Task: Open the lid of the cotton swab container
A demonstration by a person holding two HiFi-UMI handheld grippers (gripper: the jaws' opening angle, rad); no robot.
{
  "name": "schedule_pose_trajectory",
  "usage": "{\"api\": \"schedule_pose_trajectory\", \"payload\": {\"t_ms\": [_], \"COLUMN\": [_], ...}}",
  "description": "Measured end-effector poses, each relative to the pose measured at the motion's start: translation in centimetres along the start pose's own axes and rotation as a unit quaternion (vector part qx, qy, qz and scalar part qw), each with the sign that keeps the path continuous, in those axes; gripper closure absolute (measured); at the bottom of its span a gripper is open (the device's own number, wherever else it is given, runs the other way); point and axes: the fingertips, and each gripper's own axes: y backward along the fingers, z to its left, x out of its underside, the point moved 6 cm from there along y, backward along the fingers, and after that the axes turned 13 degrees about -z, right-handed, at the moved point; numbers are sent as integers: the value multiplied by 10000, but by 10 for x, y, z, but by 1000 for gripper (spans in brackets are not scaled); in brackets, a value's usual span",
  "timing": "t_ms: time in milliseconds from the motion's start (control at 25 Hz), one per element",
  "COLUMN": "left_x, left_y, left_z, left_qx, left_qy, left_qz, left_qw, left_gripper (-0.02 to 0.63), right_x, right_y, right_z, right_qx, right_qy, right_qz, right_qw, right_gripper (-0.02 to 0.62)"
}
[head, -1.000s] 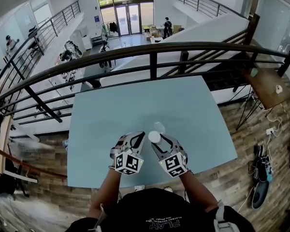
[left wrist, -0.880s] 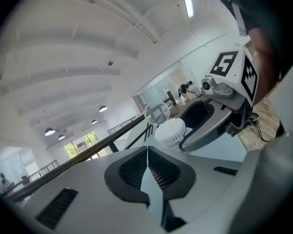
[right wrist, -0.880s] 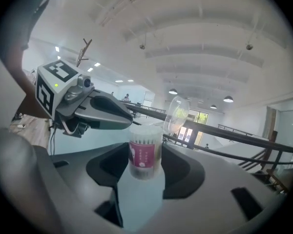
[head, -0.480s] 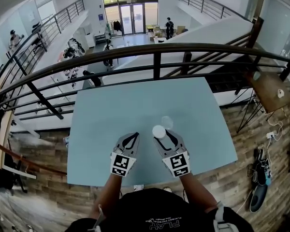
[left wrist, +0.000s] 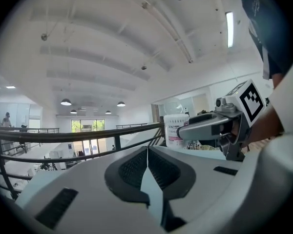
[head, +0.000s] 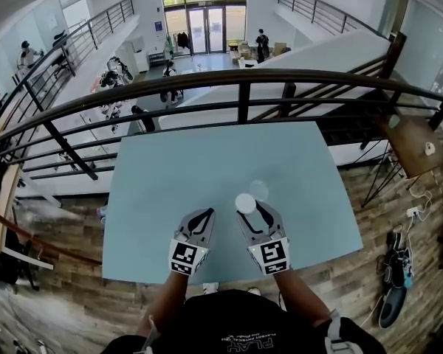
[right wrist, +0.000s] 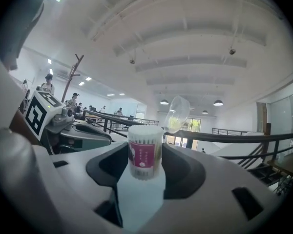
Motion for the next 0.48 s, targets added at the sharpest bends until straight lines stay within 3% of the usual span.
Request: {"api": "schedule_pose_trajectory", "payload": {"t_ms": [480], "left_x": [-1], "left_y": [3], "left_z": [3], "left_qx": [-43], "left_qy": [83], "left_qz": [-166], "left_qw": [9998], "left_gripper": [588], "right_x": [6], "right_y": [0], "right_z": [-2], "right_qx": [238], "right_qy": [107], "right_qz": [94], "right_qw": [9996], "right_gripper": [374]}}
